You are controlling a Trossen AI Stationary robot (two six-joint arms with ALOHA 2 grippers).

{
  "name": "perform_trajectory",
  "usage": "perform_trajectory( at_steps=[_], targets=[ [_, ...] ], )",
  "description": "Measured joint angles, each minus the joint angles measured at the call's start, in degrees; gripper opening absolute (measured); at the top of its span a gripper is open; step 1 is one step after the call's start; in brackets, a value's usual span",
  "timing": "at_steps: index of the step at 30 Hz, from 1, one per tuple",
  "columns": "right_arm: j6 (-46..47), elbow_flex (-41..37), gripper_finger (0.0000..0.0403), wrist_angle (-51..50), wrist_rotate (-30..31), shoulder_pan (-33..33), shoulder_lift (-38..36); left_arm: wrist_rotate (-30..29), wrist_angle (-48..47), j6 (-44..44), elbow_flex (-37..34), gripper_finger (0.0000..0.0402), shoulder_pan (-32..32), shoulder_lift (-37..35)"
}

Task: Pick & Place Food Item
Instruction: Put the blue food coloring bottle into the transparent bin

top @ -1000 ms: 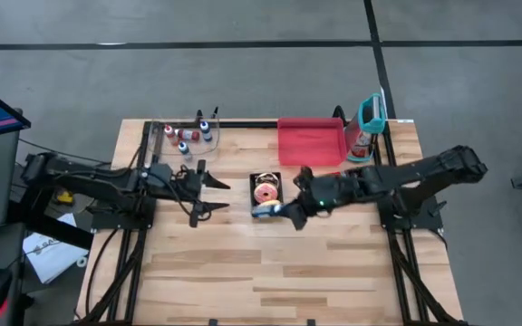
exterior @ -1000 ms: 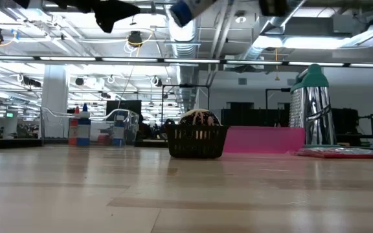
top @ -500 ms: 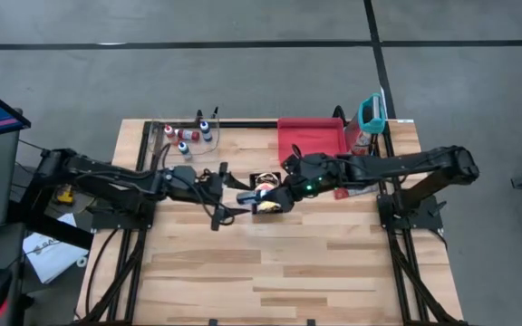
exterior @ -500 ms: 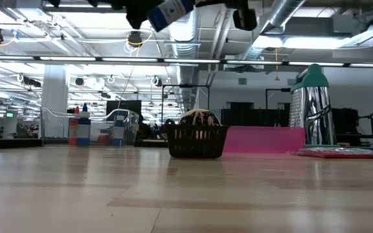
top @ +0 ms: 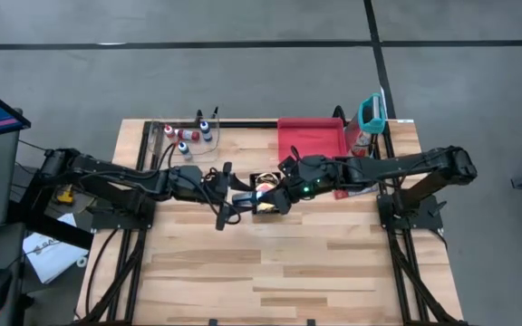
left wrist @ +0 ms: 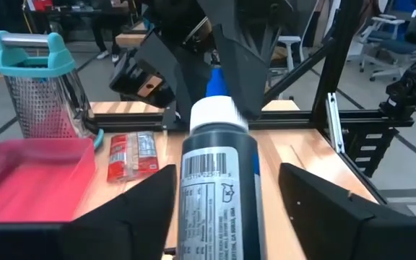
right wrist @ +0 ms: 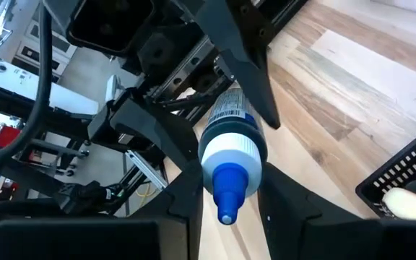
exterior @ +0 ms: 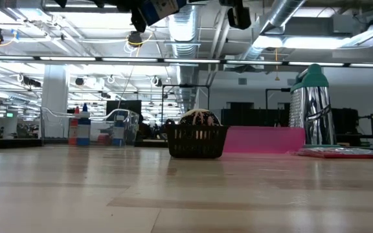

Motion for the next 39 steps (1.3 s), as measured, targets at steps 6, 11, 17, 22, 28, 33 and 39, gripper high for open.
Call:
perform_trajectory(
  at_steps=[6,11,17,22,28,33,39],
  targets=[
    [-0.48,0.0,0.0094,1.7,0.09,0.0,-0.02,-0.04,-0.13,-3.02,-0.02,0.0171,0.0,0.0],
    [-1.26,0.0,0.0094,2.22,0.07,0.02,-0.02,-0.14,-0.17,-3.49,-0.02,0.0118,0.0,-0.04],
    [-1.35,-0.09,0.0149,4.25,0.07,0.02,-0.01,-1.99,-0.13,-4.36,-0.02,0.0119,0.32,-0.29],
    [1.27,-0.11,0.0221,6.0,0.26,0.44,-0.46,-5.77,-6.64,-3.77,0.09,0.0125,1.18,-3.27],
    [3.52,0.34,0.0243,4.43,0.56,2.57,-3.57,-26.47,-24.94,-6.26,-0.28,0.012,6.27,-10.55],
    [4.09,-0.01,0.0229,-3.45,6.63,3.89,-4.72,-36.95,-44.69,-21.05,-0.11,0.0125,17.27,-17.28],
    [4.34,0.09,0.0214,-4.59,8.76,4.99,-4.83,-28.69,-46.2,-28.12,-0.99,0.0121,34.38,-16.91]
  ],
)
